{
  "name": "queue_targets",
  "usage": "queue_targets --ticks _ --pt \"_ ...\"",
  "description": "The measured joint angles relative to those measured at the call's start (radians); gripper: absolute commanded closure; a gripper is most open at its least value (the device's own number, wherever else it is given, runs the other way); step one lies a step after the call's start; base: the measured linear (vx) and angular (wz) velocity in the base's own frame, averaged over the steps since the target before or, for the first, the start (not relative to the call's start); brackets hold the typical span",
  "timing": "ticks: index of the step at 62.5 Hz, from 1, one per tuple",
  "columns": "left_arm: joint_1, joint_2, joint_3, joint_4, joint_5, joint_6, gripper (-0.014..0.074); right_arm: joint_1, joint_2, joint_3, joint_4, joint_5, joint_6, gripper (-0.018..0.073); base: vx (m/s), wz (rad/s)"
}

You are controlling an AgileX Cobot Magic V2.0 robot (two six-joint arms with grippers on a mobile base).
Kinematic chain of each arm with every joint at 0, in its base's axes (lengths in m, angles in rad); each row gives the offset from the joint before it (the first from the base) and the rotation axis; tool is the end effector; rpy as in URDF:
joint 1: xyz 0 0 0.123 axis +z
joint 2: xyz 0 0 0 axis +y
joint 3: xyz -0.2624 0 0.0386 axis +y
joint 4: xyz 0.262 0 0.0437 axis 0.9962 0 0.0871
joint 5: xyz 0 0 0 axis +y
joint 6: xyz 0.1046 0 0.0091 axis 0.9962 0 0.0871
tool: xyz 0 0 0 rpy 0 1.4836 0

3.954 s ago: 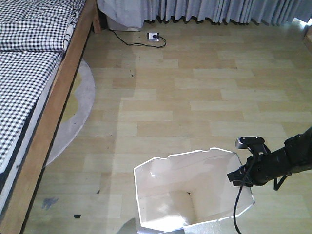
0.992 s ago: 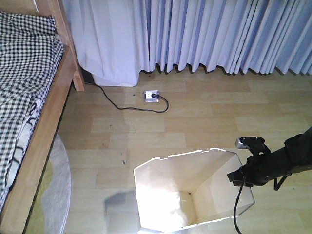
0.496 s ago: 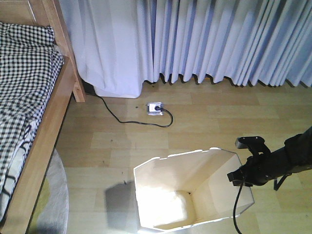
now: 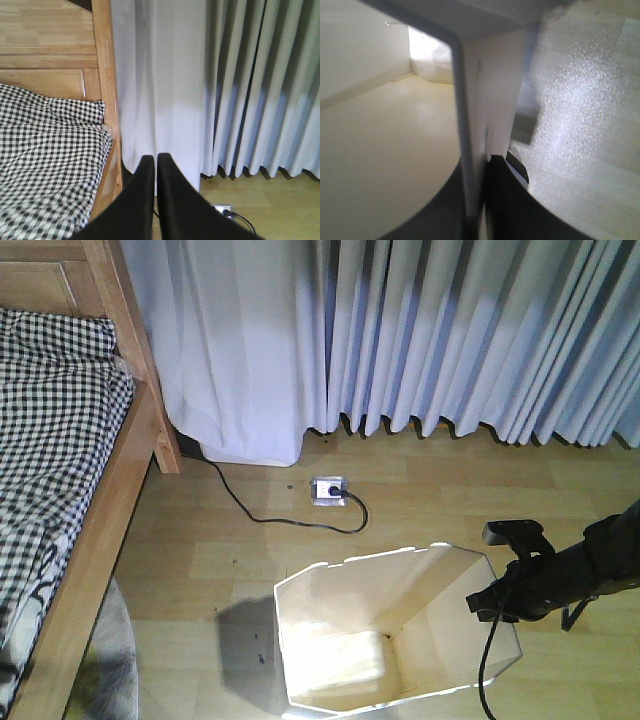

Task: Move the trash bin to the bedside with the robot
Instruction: 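Drag the bin with the right gripper to the floor beside the bed frame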

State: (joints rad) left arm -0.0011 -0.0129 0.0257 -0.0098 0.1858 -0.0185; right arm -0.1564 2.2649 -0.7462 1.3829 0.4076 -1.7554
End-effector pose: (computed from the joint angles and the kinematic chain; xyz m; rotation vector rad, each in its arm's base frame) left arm 0.1040 -0.0003 0.1868 -0.0214 1.6821 -0.0235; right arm 0.2637 -0.0001 -0.0559 -0.3569 2.9062 0.5484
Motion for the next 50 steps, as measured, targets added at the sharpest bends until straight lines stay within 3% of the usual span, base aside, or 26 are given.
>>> queue_targets --ticks 50 --pt "0.0 0.0 0.0 0.0 0.0 0.0 0.0603 0.0 0.0 0.0 0.0 0.0 0.0 0.0566 0.21 -0.03"
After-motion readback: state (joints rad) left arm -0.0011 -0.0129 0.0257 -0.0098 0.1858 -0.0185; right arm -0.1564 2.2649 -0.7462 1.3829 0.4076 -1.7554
